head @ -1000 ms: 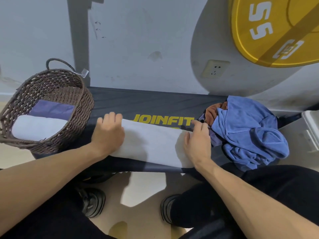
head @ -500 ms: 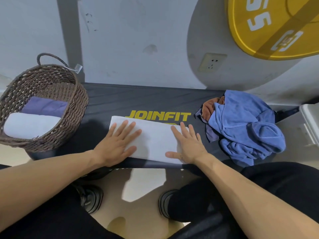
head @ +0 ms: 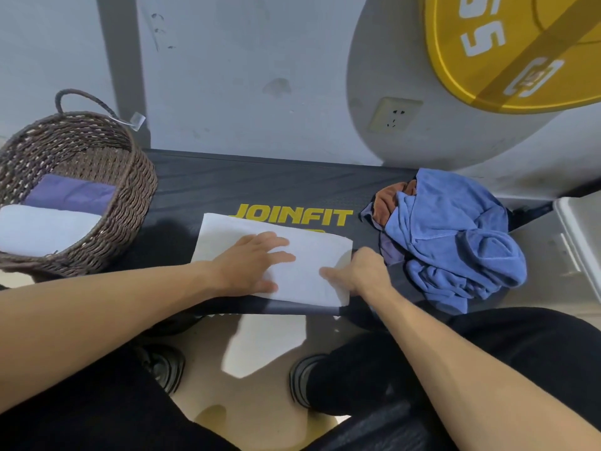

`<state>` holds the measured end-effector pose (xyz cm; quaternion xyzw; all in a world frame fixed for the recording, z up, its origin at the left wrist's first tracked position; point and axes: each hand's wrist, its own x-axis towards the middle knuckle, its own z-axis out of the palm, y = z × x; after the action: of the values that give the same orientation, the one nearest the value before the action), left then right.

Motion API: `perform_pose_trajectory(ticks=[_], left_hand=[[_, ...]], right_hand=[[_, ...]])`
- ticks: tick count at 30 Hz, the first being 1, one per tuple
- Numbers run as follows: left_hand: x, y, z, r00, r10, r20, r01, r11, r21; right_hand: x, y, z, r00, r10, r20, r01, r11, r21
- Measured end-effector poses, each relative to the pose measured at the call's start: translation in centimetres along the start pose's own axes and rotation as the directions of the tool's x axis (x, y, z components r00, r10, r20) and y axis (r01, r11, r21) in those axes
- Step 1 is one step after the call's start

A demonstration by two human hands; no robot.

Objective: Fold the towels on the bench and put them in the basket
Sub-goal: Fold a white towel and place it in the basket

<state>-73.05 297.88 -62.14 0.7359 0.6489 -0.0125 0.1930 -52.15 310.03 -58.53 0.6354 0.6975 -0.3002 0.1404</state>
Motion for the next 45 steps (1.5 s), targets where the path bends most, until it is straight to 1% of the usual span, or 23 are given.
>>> perform_pose_trajectory(ticks=[2, 9, 11, 12, 14, 16, 19, 21, 22, 24, 26, 28, 30, 32, 34, 35, 37, 38, 39, 40, 41, 42, 45], left_hand=[[0.2, 0.0, -0.1, 1.0, -0.015, -0.003, 0.015, 1.0, -0.01], [-0.1, -0.1, 0.0, 1.0, -0.028, -0.003, 0.028, 0.997, -0.066], [-0.1, -0.1, 0.0, 1.0, -0.031, -0.003, 0.031, 0.997, -0.071], [-0.1, -0.2, 0.2, 0.999, -0.032, -0.009, 0.031, 0.997, -0.074], [-0.3, -0.4, 0.6, 0.999, -0.031, -0.024, 0.029, 0.996, -0.081], [-0.3, -0.5, 0.8, 0.999, -0.025, -0.037, 0.021, 0.996, -0.089], [0.0, -0.3, 0.2, 0.999, -0.034, -0.034, 0.029, 0.992, -0.126], [0.2, 0.2, -0.8, 0.996, -0.075, -0.046, 0.062, 0.97, -0.237], [0.2, 0.7, -1.5, 0.991, -0.124, -0.056, 0.097, 0.933, -0.346], [0.2, 2.0, -3.4, 0.959, -0.275, -0.069, 0.169, 0.75, -0.64], [0.2, 3.3, -5.1, 0.912, -0.408, -0.03, 0.19, 0.487, -0.853], [0.2, 4.0, -6.1, 0.887, -0.462, 0.016, 0.192, 0.336, -0.922], [0.0, 4.0, -6.5, 0.874, -0.482, 0.051, 0.194, 0.252, -0.948], [-0.4, 3.3, -6.6, 0.843, -0.532, 0.078, 0.225, 0.217, -0.95], [-1.3, 2.2, -6.6, 0.786, -0.611, 0.089, 0.284, 0.231, -0.93], [-1.8, 1.5, -6.7, 0.764, -0.638, 0.094, 0.311, 0.238, -0.92], [-2.7, 0.1, -6.5, 0.749, -0.654, 0.104, 0.334, 0.238, -0.912], [-3.0, -0.5, -6.4, 0.746, -0.657, 0.107, 0.345, 0.245, -0.906], [-3.4, -1.0, -6.2, 0.739, -0.665, 0.109, 0.36, 0.253, -0.898], [-3.8, -1.5, -6.0, 0.726, -0.678, 0.113, 0.375, 0.253, -0.892], [-4.1, -2.0, -5.7, 0.71, -0.694, 0.117, 0.391, 0.251, -0.885], [-4.4, -2.5, -5.4, 0.696, -0.709, 0.115, 0.409, 0.259, -0.875], [-4.9, -4.0, -4.4, 0.666, -0.737, 0.114, 0.471, 0.297, -0.831]], right_hand=[[-0.2, 0.1, 0.8, 0.998, -0.016, -0.055, 0.018, 0.999, 0.031], [-0.3, -0.3, 0.8, 0.994, -0.093, 0.051, 0.089, 0.992, 0.084], [-0.3, -0.4, 0.3, 0.992, -0.081, 0.094, 0.059, 0.973, 0.224], [-0.3, -0.4, -0.2, 0.987, -0.062, 0.146, 0.005, 0.932, 0.362], [-0.5, -0.4, -1.3, 0.953, -0.05, 0.3, -0.148, 0.784, 0.602], [-0.7, -0.1, -2.2, 0.898, -0.086, 0.432, -0.253, 0.703, 0.665], [-0.7, 0.0, -2.6, 0.828, -0.141, 0.543, -0.382, 0.568, 0.729], [-0.8, -0.5, -2.4, 0.808, -0.178, 0.562, -0.431, 0.471, 0.77], [-0.9, -0.9, -2.3, 0.81, -0.207, 0.548, -0.414, 0.46, 0.786], [-1.3, -2.1, -1.9, 0.839, -0.264, 0.476, -0.31, 0.487, 0.817], [-2.1, -3.6, -1.5, 0.862, -0.323, 0.39, -0.205, 0.481, 0.852], [-3.1, -5.2, -0.9, 0.847, -0.404, 0.345, -0.156, 0.431, 0.889], [-4.0, -6.7, -0.3, 0.812, -0.478, 0.335, -0.141, 0.396, 0.907], [-4.6, -7.8, 0.1, 0.761, -0.557, 0.333, -0.104, 0.402, 0.91], [-4.9, -8.5, 0.2, 0.694, -0.633, 0.342, -0.079, 0.405, 0.911], [-5.0, -8.9, 0.2, 0.687, -0.64, 0.344, -0.085, 0.399, 0.913], [-5.1, -9.5, 0.4, 0.756, -0.577, 0.311, -0.065, 0.405, 0.912], [-4.8, -9.6, 0.6, 0.812, -0.538, 0.224, 0.068, 0.469, 0.881], [-4.4, -9.5, 1.0, 0.851, -0.519, 0.083, 0.274, 0.572, 0.773], [-4.1, -9.3, 1.2, 0.844, -0.533, -0.062, 0.46, 0.66, 0.595], [-3.7, -9.1, 1.4, 0.798, -0.582, -0.156, 0.588, 0.693, 0.418], [-3.3, -9.0, 1.6, 0.744, -0.646, -0.172, 0.666, 0.692, 0.279], [-2.4, -8.8, 3.0, 0.604, -0.796, -0.029, 0.797, 0.603, 0.034]])
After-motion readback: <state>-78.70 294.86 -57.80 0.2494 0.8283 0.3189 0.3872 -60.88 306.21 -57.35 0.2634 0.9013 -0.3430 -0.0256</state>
